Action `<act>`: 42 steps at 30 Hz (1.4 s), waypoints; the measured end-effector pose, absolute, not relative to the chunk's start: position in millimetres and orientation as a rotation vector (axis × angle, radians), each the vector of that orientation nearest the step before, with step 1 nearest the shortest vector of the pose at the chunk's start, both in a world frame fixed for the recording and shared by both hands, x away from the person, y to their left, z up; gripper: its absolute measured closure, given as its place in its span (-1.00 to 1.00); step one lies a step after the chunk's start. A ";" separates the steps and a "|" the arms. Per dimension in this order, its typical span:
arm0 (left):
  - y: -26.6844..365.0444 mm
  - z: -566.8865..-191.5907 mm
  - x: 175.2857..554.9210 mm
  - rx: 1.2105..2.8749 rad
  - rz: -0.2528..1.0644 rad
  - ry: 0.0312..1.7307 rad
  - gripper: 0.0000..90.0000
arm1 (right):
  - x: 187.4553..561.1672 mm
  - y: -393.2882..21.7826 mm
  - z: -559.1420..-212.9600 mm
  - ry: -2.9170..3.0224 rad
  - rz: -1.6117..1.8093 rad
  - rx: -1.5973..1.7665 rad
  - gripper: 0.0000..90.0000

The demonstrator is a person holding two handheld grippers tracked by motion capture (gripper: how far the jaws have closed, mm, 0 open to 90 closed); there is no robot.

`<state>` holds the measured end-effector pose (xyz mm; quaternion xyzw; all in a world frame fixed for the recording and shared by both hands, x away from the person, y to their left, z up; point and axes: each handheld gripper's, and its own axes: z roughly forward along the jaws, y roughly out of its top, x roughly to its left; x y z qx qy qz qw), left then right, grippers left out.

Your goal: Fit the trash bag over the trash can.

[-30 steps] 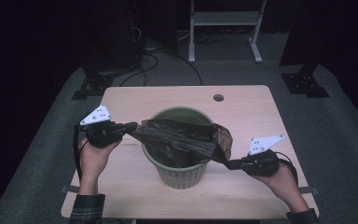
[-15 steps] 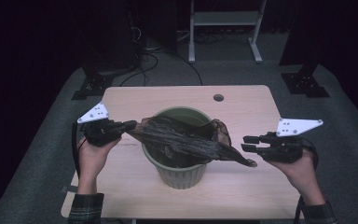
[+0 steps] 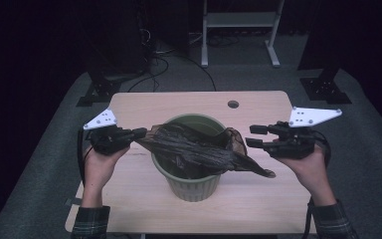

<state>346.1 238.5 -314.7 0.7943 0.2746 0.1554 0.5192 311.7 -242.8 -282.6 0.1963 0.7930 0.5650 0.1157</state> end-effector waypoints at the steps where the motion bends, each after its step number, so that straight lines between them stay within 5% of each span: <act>1: 238.4 -314.7 346.0 1.906 0.373 0.658 0.97 | 314.9 -240.1 -283.0 2.330 1.659 0.579 0.20; 6: 237.6 -314.5 346.0 1.906 0.372 0.655 0.97 | 332.3 -223.7 -288.3 2.366 1.651 0.595 0.25; 11: 236.8 -313.6 347.4 1.908 0.385 0.652 0.98 | 348.0 -207.6 -295.5 2.407 1.592 0.569 1.00; 27: 242.4 -314.0 367.8 1.938 0.504 0.751 0.99 | 391.2 -208.5 -315.5 2.217 1.446 0.808 1.00; 42: 240.4 -345.1 368.8 2.002 0.446 0.795 1.00 | 397.4 -201.5 -358.8 2.358 1.346 0.853 1.00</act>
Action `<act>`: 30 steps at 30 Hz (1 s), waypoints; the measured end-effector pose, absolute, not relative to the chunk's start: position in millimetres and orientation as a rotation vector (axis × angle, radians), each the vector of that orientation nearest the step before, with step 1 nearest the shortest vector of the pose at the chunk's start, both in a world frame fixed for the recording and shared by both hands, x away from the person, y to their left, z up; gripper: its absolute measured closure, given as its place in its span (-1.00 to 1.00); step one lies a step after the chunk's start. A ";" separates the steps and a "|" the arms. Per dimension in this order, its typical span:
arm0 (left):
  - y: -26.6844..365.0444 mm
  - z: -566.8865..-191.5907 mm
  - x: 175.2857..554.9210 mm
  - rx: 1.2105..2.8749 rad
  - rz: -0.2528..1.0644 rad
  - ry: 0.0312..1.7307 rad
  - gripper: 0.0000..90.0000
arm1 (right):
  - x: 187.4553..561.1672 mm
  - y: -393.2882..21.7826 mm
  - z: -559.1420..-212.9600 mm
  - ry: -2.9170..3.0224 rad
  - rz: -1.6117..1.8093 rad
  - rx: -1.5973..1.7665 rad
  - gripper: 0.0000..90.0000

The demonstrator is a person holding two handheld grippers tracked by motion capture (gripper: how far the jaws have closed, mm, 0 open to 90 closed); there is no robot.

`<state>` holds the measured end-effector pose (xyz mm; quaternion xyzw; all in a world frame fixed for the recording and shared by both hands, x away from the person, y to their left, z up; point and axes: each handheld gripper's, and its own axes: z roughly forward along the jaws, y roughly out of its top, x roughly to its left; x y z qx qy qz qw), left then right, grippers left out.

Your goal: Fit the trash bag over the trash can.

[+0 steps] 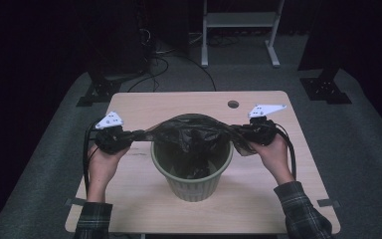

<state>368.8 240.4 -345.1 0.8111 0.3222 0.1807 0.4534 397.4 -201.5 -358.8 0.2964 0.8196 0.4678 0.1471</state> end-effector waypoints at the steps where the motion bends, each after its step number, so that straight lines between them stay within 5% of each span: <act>1: 239.6 -345.3 369.6 2.010 0.451 0.798 1.00 | 397.8 -200.0 -360.0 2.357 1.337 0.855 1.00; 30: 239.9 -371.8 379.4 2.071 0.401 0.890 1.00 | 415.0 -205.3 -401.4 2.410 1.231 1.016 1.00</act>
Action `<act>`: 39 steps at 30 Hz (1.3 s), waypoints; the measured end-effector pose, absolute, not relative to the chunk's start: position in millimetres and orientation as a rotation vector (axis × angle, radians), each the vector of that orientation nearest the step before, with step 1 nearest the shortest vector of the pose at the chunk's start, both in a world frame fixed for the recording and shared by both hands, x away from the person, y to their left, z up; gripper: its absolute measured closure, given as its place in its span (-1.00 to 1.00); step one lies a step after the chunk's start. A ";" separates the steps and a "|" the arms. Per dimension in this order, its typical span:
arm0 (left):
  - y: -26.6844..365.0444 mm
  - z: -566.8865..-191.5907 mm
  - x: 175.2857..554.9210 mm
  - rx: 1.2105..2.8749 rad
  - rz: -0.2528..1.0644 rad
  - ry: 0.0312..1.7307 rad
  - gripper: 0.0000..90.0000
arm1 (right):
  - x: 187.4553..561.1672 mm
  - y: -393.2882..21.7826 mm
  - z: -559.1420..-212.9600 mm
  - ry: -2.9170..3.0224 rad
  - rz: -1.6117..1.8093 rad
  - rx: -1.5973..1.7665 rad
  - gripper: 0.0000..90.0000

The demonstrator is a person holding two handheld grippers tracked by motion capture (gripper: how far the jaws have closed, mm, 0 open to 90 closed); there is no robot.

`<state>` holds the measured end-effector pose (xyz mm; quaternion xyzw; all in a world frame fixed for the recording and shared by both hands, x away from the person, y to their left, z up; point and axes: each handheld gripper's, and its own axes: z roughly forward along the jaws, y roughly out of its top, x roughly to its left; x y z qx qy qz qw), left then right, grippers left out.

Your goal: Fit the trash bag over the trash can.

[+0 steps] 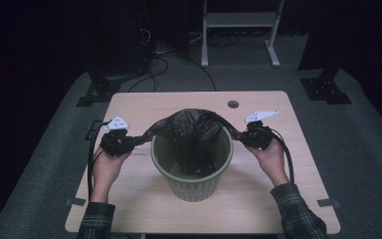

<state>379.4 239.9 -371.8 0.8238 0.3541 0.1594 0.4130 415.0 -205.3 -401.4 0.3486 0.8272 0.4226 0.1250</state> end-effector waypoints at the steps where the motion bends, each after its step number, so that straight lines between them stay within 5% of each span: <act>1: 239.8 -372.3 379.7 2.080 0.400 0.891 1.00 | 415.0 -205.9 -403.5 2.416 1.230 1.020 1.00; 6: 237.8 -372.1 379.6 2.077 0.401 0.889 1.00 | 414.2 -206.0 -411.6 2.440 1.194 1.036 0.98; 8: 238.2 -370.8 379.6 2.078 0.399 0.885 1.00 | 413.3 -207.1 -412.3 2.434 1.192 1.032 0.72; 12: 237.0 -368.0 379.1 2.063 0.379 0.860 1.00 | 409.3 -225.2 -405.0 2.363 1.285 1.068 0.50; 25: 231.7 -362.2 379.2 2.075 0.401 0.858 1.00 | 385.1 -284.3 -345.3 2.135 1.387 1.044 0.41; 39: 231.6 -361.4 379.7 2.062 0.392 0.850 1.00 | 401.5 -218.8 -300.8 2.202 1.548 0.771 0.27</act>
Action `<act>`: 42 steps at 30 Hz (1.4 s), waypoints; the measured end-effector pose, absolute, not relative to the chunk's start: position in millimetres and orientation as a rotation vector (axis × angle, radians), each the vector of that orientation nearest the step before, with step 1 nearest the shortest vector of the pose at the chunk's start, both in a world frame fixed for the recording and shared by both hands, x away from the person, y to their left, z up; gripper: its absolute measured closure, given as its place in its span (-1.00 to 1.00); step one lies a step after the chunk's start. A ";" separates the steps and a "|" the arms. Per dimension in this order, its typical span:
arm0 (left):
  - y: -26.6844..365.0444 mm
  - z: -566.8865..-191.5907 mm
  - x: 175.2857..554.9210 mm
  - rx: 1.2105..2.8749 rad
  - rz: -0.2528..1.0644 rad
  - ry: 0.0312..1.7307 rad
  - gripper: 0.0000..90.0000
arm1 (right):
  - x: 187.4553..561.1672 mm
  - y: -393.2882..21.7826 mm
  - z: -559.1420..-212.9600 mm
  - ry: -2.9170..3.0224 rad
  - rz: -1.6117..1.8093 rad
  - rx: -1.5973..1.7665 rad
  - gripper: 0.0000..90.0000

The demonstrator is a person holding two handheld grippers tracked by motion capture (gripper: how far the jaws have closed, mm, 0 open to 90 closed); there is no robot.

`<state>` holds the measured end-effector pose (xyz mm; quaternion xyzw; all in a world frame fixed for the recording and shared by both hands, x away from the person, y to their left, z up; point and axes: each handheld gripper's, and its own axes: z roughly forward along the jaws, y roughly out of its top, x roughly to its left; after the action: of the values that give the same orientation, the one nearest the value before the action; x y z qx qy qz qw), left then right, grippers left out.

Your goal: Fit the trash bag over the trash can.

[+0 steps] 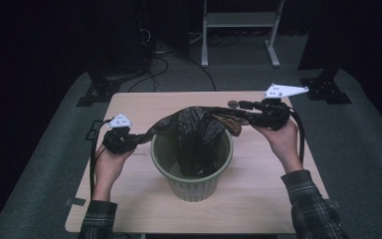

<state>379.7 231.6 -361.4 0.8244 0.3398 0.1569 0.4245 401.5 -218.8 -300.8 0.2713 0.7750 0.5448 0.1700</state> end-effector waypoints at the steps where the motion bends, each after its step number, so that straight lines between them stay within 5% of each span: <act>1: 231.7 -361.3 379.6 2.061 0.392 0.849 1.00 | 403.7 -214.5 -300.9 2.218 1.557 0.756 0.24; 7: 231.3 -361.5 379.8 2.062 0.388 0.846 1.00 | 413.9 -195.1 -304.6 2.280 1.540 0.727 0.16; 12: 231.0 -361.2 379.8 2.062 0.387 0.842 1.00 | 420.9 -189.6 -309.6 2.324 1.512 0.739 0.87; 14: 230.8 -361.0 379.7 2.062 0.385 0.840 1.00 | 420.2 -190.2 -311.0 2.350 1.518 0.740 1.00; 28: 229.4 -353.9 366.6 2.056 0.387 0.807 1.00 | 354.7 -215.9 -295.5 2.374 1.643 0.608 1.00; 42: 230.6 -345.2 352.1 2.040 0.401 0.771 1.00 | 299.7 -216.5 -317.2 2.476 1.656 0.529 1.00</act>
<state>352.1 230.6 -345.2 0.8234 0.3112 0.1619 0.4460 299.7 -216.5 -317.2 0.1747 0.8170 0.5464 0.0579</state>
